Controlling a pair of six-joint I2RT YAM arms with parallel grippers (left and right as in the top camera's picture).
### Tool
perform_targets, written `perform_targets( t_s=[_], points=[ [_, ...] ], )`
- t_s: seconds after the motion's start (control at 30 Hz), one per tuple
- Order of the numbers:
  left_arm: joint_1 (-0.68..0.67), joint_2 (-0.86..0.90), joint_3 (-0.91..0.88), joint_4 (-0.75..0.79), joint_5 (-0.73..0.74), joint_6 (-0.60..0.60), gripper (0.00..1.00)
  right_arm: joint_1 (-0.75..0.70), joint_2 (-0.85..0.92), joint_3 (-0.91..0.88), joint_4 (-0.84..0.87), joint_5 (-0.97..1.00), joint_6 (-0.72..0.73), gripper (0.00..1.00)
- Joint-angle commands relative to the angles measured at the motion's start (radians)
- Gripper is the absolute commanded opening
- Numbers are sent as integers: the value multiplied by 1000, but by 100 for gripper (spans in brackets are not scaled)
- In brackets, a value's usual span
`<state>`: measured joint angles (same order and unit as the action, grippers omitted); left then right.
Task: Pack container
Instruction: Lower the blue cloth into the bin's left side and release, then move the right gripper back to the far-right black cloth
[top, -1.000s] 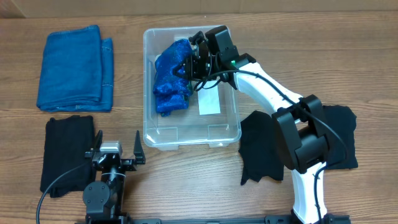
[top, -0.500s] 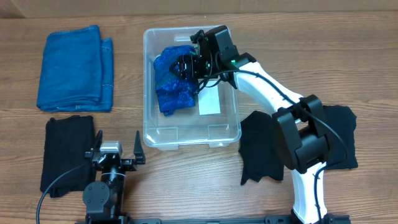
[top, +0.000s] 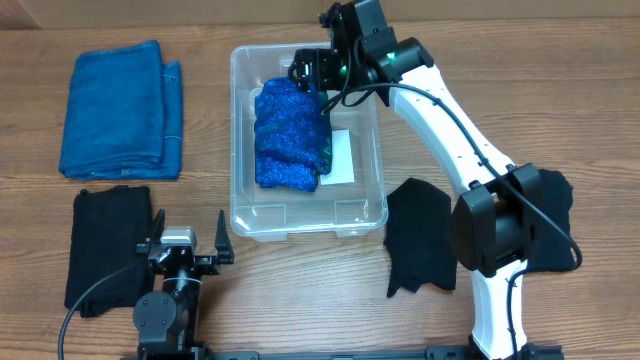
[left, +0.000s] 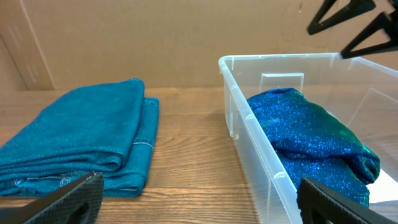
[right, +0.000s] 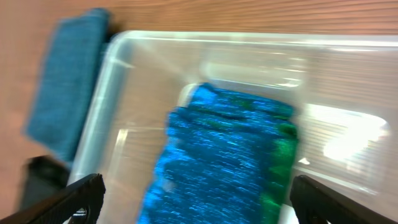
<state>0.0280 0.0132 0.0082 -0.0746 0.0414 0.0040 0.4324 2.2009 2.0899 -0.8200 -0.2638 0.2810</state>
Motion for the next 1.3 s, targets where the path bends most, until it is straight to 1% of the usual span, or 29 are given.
perform_targets(
  t_s=[0.0,0.1,0.23,0.33,0.43,0.53,0.73,0.9,0.93,1.07,1.13,1.2,1.23,1.27],
  points=[
    [6,-7,-3,0,0,19,100,-2,-13,57,-78,249,-43,100],
    [6,-7,-3,0,0,19,100,-3,-23,89,-162,382,-42,100],
    [6,-7,-3,0,0,19,100,-9,-53,137,-235,410,-39,100],
    [6,-7,-3,0,0,19,100,-16,-84,160,-301,477,-35,100],
    [6,-7,-3,0,0,19,100,-40,-124,176,-369,575,14,100],
    [6,-7,-3,0,0,19,100,-82,-180,187,-471,644,69,100],
    [6,-7,-3,0,0,19,100,-224,-298,187,-704,652,218,100],
    [6,-7,-3,0,0,19,100,-331,-332,187,-873,653,275,100],
    [6,-7,-3,0,0,19,100,-353,-334,178,-874,641,261,100],
    [6,-7,-3,0,0,19,100,-412,-342,142,-874,621,286,100],
    [6,-7,-3,0,0,19,100,-447,-342,119,-874,623,342,100],
    [6,-7,-3,0,0,19,100,-484,-342,91,-874,638,431,100],
    [6,-7,-3,0,0,19,100,-504,-342,75,-874,654,494,100],
    [6,-7,-3,0,0,19,100,-534,-342,48,-874,670,594,100]
  ],
)
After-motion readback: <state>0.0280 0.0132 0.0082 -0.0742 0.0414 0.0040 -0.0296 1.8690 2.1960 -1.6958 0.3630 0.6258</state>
